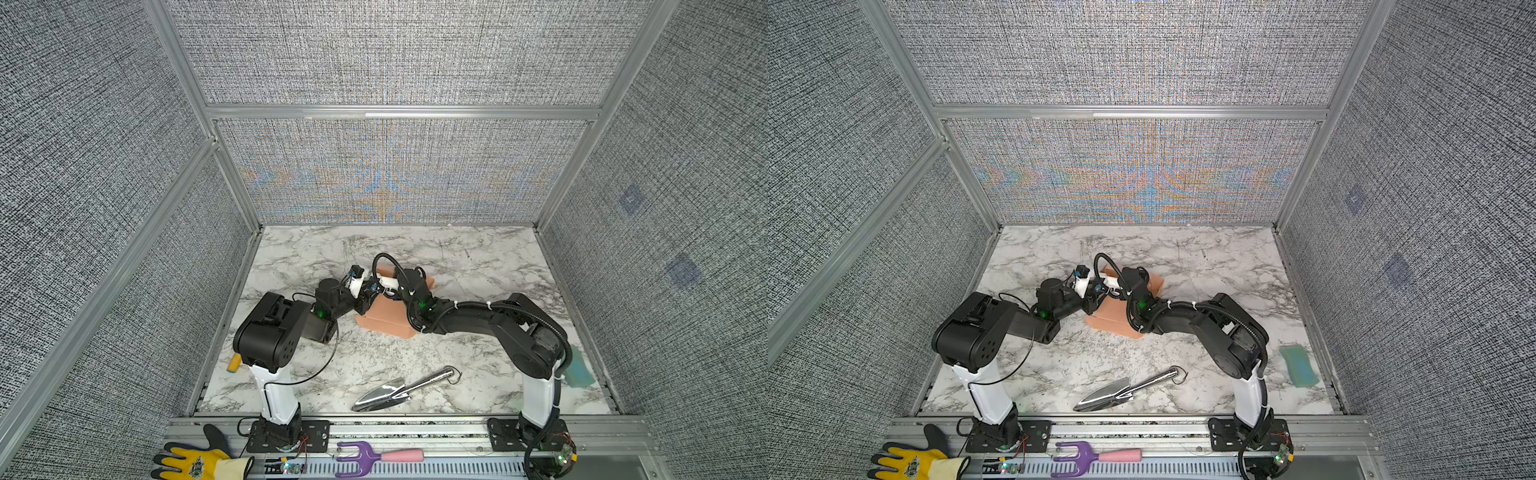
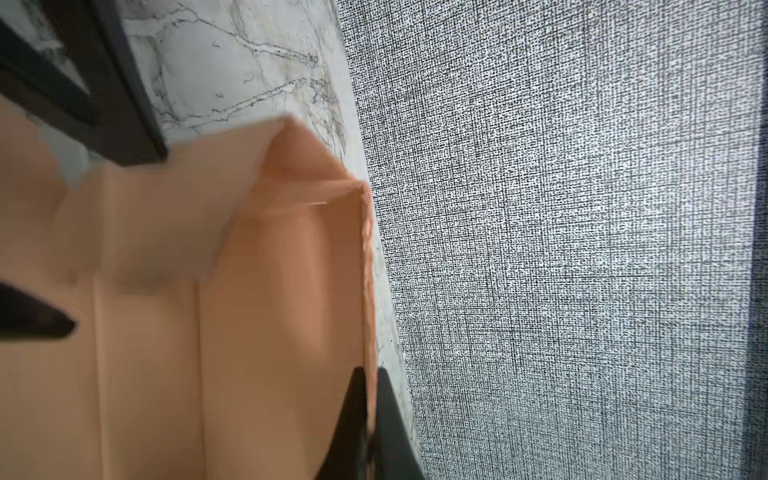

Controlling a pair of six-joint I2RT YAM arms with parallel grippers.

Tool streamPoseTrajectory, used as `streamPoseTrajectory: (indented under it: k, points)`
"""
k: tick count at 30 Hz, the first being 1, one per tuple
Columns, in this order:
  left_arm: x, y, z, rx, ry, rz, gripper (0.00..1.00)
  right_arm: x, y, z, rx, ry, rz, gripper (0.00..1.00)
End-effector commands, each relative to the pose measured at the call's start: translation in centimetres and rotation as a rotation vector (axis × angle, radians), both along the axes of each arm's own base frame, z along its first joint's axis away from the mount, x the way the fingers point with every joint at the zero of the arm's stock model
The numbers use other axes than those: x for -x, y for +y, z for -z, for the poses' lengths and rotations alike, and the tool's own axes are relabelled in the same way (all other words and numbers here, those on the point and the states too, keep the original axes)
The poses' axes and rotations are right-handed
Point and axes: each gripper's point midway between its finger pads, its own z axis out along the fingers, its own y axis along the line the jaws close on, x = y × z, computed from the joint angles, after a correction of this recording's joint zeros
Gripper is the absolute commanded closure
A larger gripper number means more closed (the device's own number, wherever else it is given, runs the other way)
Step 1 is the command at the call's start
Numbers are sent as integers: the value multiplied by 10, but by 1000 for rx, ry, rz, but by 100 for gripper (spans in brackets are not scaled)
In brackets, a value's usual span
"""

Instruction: Fold the paper box

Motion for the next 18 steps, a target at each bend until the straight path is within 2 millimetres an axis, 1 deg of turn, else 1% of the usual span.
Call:
streamPoseTrajectory:
  k: [1, 8, 18]
  points:
    - [0, 1, -4, 8, -13, 9, 52, -3, -1, -11, -19, -57, 10, 100]
    - [-2, 2, -3, 15, -13, 14, 52, 1, -1, -6, -23, -41, 2, 100]
    - [1, -8, -15, 65, -29, 79, 54, 3, -3, -3, -30, -21, -2, 100]
